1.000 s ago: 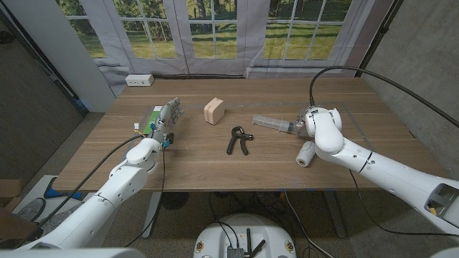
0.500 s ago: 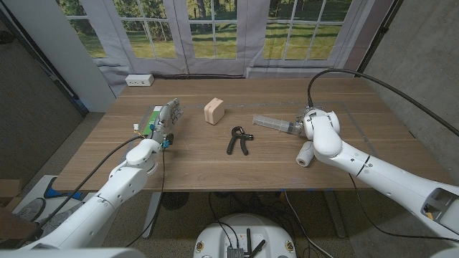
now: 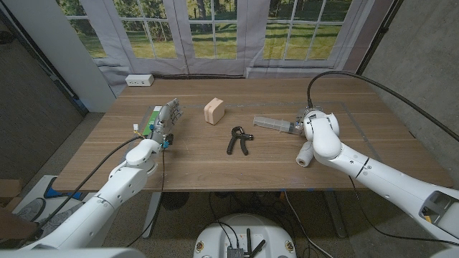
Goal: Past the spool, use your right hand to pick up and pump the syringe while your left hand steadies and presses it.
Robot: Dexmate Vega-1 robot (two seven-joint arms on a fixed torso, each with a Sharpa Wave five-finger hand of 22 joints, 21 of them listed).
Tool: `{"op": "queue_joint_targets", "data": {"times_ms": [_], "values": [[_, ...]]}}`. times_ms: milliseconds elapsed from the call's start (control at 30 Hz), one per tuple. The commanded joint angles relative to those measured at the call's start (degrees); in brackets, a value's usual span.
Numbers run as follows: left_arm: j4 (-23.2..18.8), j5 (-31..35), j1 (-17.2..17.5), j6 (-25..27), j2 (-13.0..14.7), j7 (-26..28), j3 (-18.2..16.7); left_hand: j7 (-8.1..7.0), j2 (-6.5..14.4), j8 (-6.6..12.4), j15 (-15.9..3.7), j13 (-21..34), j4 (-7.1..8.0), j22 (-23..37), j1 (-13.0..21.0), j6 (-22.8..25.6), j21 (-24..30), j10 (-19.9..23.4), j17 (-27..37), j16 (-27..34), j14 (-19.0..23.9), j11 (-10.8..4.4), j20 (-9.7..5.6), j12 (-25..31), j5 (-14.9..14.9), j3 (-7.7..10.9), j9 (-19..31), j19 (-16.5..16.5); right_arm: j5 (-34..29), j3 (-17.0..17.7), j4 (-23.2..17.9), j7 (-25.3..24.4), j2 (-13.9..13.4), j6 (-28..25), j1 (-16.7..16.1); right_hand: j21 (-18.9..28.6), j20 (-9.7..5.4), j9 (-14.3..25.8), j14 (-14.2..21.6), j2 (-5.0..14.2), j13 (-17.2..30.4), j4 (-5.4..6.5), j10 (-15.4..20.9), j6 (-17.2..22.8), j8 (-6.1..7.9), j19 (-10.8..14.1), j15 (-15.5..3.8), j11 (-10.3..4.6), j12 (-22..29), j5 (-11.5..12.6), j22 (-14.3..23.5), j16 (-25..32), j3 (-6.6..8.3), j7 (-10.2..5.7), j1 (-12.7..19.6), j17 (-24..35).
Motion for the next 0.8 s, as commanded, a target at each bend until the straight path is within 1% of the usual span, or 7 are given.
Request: {"op": "queue_joint_targets", "data": {"times_ms": [33,300,367,500,600,800], "values": [[0.37,-0.19,-0.30,0.20,-0.09,-0.27,0.12,0.06,2.56,0.36,0.17,0.23,0.05,0.32,-0.47,0.51,0.06,-0.22,0.10,-0.13,0.08,0.27,-0.20,-0.03,0.32,0.36,0.11,0.69,1.82,0.54,0.60,-0.67,0.04,1.56,-0.29,0.02,-2.58,0.12,1.61,1.33,0.18,0.01,3.01,1.83,0.76,0.64,-9.85,-1.33,0.25,0.43,0.10,0.82,0.57,0.06,2.71,0.64],[0.21,-0.22,-0.05,0.28,-0.17,0.13,0.09,-0.15,2.53,0.34,0.12,0.23,0.06,0.32,-0.61,0.52,0.05,-0.18,0.10,-0.13,0.14,0.38,-0.23,-0.01,0.32,0.47,0.11,0.75,1.90,0.12,1.12,-0.43,0.10,1.47,0.11,-0.02,-3.01,0.10,2.48,1.37,0.19,0.23,3.95,2.71,0.82,0.77,-9.84,-1.30,0.28,0.44,0.10,1.06,0.48,0.11,3.15,0.82],[0.13,-0.23,0.01,0.34,-0.15,0.20,0.07,-0.14,2.53,0.34,0.12,0.23,0.06,0.33,-0.64,0.51,0.05,-0.20,0.10,-0.13,0.15,0.44,-0.18,-0.02,0.32,0.50,0.12,0.75,2.26,0.37,0.90,-0.87,0.04,1.29,-0.02,-0.03,-3.16,0.13,3.11,1.45,0.36,0.23,5.17,3.56,1.02,0.86,-9.91,-1.27,0.63,0.47,0.10,1.28,0.46,0.23,3.59,0.98],[0.06,-0.20,0.06,0.32,-0.14,0.29,0.04,-0.20,2.52,0.33,0.17,0.24,0.05,0.33,-0.68,0.52,0.05,-0.22,0.10,-0.13,0.18,0.45,-0.22,-0.02,0.32,0.56,0.12,0.79,2.78,0.91,0.02,-1.88,-0.31,1.00,-0.34,-0.05,-3.45,0.16,4.04,1.70,0.49,0.15,6.35,4.72,1.30,0.98,-10.10,-1.25,0.83,0.55,0.11,1.54,0.57,0.29,4.50,1.20],[0.05,-0.12,0.05,0.27,-0.13,0.30,0.06,-0.22,2.52,0.32,0.15,0.24,0.04,0.33,-0.72,0.50,0.05,-0.21,0.09,-0.14,0.18,0.38,-0.14,-0.02,0.32,0.60,0.12,0.83,2.78,1.03,-0.48,-0.79,-0.45,0.67,-0.02,-0.06,-3.75,0.18,4.93,2.06,0.45,0.24,7.31,5.85,1.60,1.08,-10.07,-1.20,0.88,0.64,0.11,1.76,0.63,0.34,5.11,1.39],[0.08,-0.03,-0.03,0.15,-0.18,0.25,0.12,-0.24,2.51,0.32,0.13,0.24,0.04,0.33,-0.80,0.52,0.05,-0.22,0.09,-0.15,0.18,0.36,-0.09,-0.02,0.32,0.68,0.13,0.86,3.40,1.89,-1.88,-1.93,-0.90,-0.22,-0.51,-0.23,-3.79,0.19,5.12,2.33,0.29,0.42,8.10,6.83,1.86,0.74,-10.06,-1.17,0.81,0.66,0.09,1.36,0.63,0.37,5.31,1.11]]}}
